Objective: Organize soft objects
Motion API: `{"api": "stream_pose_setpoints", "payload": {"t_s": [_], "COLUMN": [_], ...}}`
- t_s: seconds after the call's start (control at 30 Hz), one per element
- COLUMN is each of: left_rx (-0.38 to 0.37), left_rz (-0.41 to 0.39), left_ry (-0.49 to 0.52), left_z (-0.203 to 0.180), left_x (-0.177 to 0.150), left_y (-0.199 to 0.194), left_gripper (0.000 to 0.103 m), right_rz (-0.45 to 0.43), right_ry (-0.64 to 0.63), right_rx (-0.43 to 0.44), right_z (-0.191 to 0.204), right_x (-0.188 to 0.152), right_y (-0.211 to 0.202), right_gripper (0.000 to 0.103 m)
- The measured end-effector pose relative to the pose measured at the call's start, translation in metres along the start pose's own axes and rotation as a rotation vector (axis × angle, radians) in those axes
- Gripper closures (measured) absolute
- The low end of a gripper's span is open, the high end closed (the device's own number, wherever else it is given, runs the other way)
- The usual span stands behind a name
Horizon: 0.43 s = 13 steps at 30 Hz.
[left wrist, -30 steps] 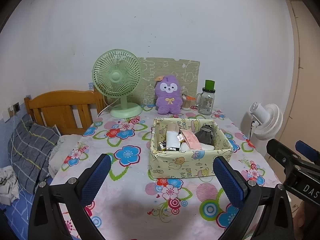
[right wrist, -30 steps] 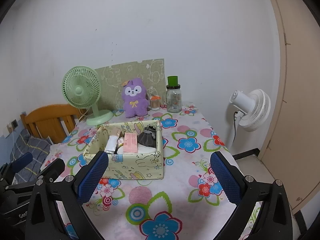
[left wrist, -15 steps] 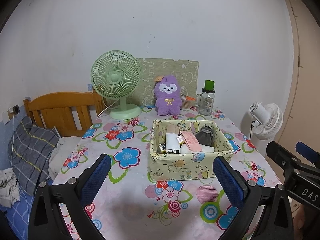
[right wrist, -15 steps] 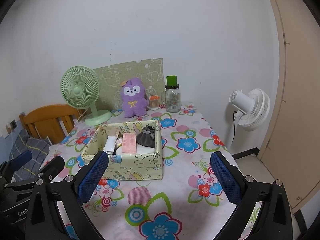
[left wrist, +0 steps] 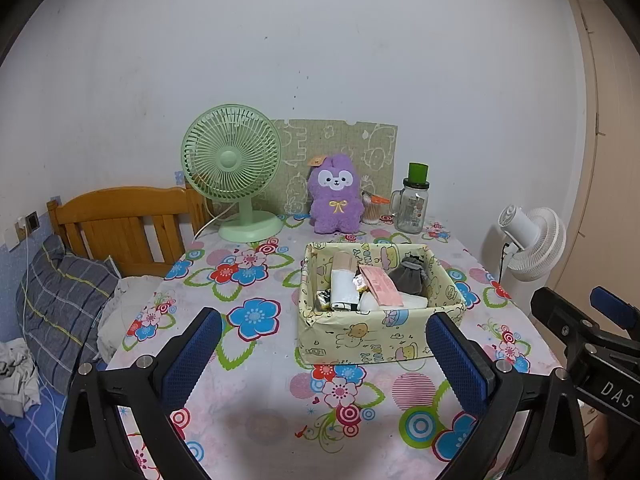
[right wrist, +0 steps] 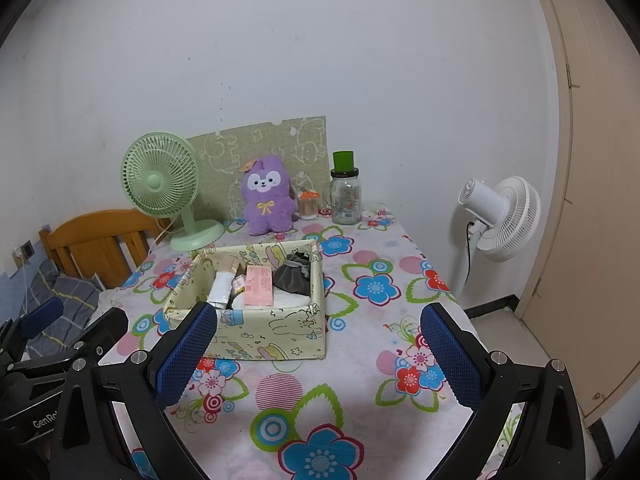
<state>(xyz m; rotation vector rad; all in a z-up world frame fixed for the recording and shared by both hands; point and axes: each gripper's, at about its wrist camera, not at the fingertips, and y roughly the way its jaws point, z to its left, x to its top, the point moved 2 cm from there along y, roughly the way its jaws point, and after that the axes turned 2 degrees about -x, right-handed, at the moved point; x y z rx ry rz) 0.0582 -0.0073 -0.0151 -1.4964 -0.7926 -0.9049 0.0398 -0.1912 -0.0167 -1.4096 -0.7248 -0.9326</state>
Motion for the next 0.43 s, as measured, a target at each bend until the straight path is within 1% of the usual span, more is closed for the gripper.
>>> {"api": "stream_pose_setpoints", "payload": {"t_s": [0.43], "left_rx": [-0.003], "left_rz": [-0.005], "left_ry": [0.007], "left_z": [-0.0021], "left_x": [0.0029], "left_y": [-0.0024], "left_gripper": [0.000], "right_rz": [-0.005], "right_ry": [-0.002], "right_rx": [-0.001], "right_z": [0.0017], "right_x": [0.0006], "right_y": [-0.0016], "right_gripper": [0.000]}}
